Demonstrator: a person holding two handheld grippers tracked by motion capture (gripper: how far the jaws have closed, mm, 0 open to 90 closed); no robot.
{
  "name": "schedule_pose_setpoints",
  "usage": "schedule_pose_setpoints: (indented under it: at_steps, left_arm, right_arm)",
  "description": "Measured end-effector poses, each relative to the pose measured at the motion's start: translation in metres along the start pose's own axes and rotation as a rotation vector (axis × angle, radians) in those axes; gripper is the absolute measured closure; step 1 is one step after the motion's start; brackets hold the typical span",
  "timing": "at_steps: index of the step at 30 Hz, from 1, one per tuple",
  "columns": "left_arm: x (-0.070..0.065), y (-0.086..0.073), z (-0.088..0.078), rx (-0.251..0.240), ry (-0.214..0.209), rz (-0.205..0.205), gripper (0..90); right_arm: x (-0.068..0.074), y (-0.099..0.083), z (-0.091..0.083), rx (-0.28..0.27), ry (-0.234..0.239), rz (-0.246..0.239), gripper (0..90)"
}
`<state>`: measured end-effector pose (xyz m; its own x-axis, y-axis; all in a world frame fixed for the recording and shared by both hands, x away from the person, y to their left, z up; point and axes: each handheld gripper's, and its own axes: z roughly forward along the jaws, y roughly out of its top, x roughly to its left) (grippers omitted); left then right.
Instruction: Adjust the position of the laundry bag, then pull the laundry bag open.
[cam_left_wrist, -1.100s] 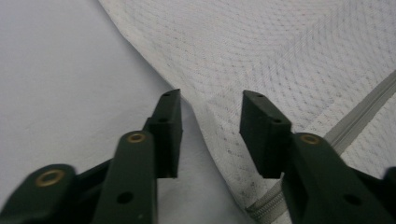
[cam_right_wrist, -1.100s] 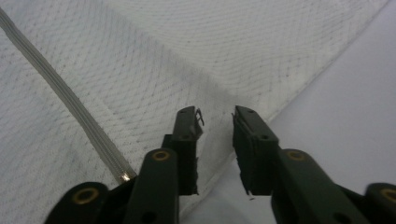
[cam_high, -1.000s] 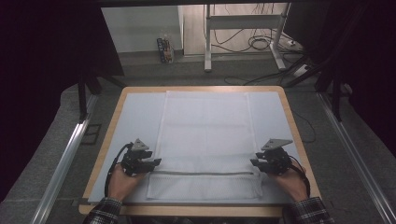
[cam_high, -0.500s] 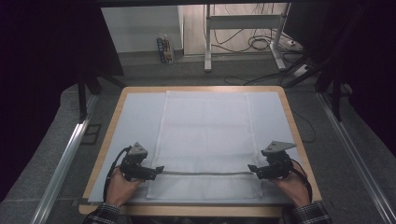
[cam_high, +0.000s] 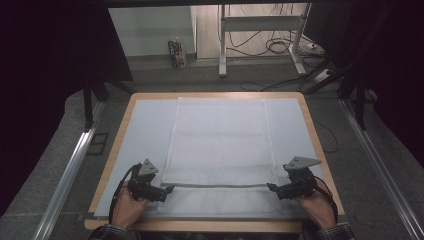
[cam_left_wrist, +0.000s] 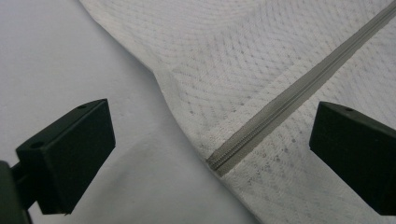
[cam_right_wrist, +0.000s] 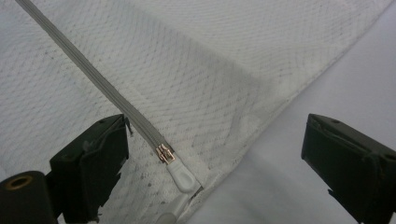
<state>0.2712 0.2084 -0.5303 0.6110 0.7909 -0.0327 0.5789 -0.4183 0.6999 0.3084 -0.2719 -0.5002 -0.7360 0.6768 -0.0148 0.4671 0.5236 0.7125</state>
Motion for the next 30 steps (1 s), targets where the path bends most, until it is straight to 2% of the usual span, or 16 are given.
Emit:
schedule_pose_setpoints:
  at_steps: [16,20,24,26,30]
  left_arm:
    - [-0.001,-0.001,0.001,-0.006,0.011,0.009,0.0]
    - [-0.002,-0.001,0.001,0.006,0.008,0.015,0.0]
    - [-0.002,-0.001,0.003,0.013,0.006,0.019,0.0]
    - [-0.002,-0.001,0.003,0.019,0.005,0.025,0.0]
    - [-0.003,-0.001,0.004,0.026,0.007,0.032,0.0]
  right_arm:
    - [0.006,-0.005,-0.002,-0.003,0.004,0.011,1.6]
    - [0.007,-0.008,0.0,0.038,0.014,0.04,1.2]
    - [0.008,-0.012,0.002,0.084,0.003,0.019,1.3]
    - [0.007,-0.014,0.003,0.11,0.018,0.017,0.3]
    - [0.007,-0.015,0.007,0.126,0.017,0.006,1.9]
